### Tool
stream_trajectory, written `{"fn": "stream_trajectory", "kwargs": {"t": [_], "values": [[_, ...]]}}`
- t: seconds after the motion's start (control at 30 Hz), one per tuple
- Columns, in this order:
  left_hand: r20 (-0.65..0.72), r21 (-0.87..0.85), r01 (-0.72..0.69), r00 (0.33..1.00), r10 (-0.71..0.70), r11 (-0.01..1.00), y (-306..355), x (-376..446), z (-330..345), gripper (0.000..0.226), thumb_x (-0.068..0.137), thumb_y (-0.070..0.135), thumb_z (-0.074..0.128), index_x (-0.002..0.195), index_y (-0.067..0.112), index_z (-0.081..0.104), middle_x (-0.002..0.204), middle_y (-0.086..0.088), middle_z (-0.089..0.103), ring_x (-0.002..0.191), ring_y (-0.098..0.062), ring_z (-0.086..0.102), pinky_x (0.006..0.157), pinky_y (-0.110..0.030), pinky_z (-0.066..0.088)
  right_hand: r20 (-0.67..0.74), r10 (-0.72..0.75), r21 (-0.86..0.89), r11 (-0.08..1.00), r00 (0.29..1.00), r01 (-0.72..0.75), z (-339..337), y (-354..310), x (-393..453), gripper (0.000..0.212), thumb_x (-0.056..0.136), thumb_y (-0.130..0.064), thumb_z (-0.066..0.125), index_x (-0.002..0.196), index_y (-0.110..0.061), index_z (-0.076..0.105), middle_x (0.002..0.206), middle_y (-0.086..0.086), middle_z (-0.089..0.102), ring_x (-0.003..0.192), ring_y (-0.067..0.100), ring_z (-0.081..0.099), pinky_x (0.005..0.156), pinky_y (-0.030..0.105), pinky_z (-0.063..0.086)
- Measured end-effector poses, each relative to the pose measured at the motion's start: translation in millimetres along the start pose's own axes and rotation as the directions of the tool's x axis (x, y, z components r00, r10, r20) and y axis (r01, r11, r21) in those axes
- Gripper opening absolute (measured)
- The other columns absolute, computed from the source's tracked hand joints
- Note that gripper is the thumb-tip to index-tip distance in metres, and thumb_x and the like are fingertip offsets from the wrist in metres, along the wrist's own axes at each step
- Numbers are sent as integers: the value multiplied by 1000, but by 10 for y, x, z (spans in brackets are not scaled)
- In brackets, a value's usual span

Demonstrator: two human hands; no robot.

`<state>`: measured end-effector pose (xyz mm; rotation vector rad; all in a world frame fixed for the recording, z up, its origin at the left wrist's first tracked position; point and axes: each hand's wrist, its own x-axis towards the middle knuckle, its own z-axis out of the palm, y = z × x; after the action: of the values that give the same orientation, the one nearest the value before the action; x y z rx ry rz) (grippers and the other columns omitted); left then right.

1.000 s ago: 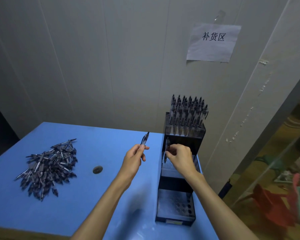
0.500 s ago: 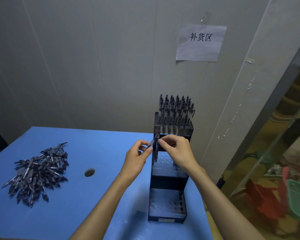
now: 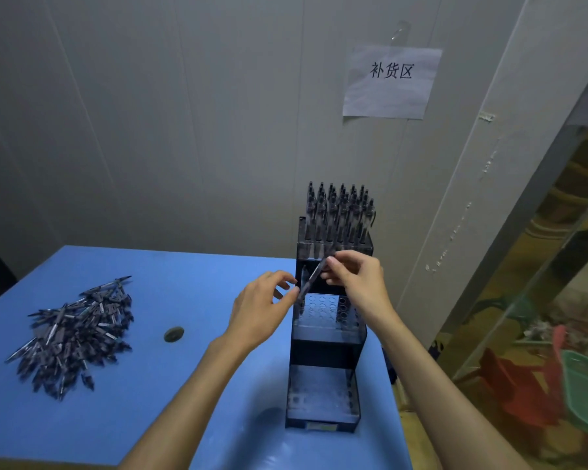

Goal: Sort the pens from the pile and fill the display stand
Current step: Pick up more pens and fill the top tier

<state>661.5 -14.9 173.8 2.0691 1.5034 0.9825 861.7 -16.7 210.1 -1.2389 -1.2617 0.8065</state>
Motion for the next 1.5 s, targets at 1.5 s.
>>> {"fn": "stream_trajectory", "kwargs": {"t": [1.5], "values": [[-56,285,86,996,-74,955,89,-472,-342,31,97,48,56,127,38,62,131,18,60,118,-8,58,92,-32,48,250,-261,-494,794,933,354,268,183,-406,19,94,-31,65,108,-22,72,98,-10,71,86,4,64,78,26,54]]}}
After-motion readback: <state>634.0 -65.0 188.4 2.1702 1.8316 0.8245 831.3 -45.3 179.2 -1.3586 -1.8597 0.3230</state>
